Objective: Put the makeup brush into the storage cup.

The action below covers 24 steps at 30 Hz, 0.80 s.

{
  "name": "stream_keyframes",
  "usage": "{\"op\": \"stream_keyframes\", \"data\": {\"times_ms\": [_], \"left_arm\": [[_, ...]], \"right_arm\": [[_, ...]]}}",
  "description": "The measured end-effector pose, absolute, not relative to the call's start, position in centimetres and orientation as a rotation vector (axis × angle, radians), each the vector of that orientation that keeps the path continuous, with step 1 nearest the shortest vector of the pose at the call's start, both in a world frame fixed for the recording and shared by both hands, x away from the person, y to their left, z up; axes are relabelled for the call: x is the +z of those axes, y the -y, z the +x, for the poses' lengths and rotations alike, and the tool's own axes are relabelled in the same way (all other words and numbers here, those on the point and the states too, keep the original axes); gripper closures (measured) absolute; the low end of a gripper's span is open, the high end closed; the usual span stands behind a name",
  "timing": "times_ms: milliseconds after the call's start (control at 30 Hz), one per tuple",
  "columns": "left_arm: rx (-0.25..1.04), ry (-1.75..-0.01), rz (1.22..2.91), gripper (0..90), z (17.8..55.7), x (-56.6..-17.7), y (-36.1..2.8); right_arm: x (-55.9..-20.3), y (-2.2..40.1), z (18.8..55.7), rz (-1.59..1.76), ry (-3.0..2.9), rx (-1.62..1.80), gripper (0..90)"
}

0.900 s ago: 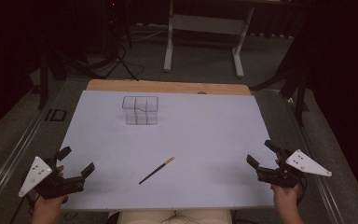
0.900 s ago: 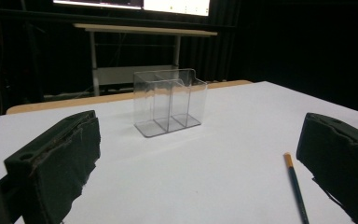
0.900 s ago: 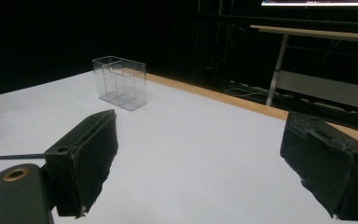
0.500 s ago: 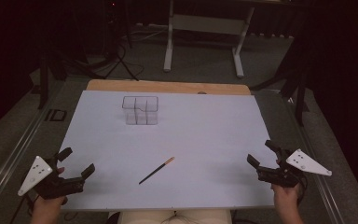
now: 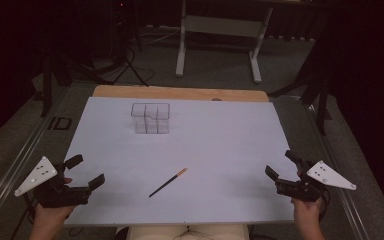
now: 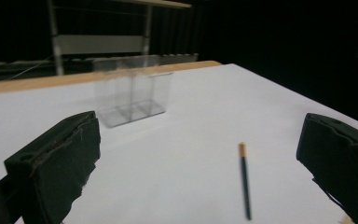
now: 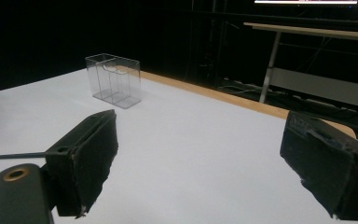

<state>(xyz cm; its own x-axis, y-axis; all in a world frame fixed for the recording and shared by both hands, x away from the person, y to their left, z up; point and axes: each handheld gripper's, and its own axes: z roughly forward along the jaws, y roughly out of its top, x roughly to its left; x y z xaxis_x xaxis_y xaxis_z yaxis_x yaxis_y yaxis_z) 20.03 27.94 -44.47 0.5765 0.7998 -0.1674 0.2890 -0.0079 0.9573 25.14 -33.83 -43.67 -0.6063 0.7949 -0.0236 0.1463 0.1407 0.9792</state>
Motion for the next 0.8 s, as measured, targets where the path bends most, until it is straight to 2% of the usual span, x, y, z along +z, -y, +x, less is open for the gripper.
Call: {"op": "stream_keyframes", "data": {"times_ms": [267, 800], "left_arm": [[0.461, -0.912, 1.685, 0.7, 21.4, -42.3, -26.4], [0.373, -0.876, 1.813, 1.4, 23.9, -40.6, -23.8]], "right_arm": [[-43.7, 33.7, 25.1, 0.898, -1.868, 1.518, 11.1], [-43.7, 33.7, 25.1, 0.889, -1.870, 1.534, 11.1]]}}
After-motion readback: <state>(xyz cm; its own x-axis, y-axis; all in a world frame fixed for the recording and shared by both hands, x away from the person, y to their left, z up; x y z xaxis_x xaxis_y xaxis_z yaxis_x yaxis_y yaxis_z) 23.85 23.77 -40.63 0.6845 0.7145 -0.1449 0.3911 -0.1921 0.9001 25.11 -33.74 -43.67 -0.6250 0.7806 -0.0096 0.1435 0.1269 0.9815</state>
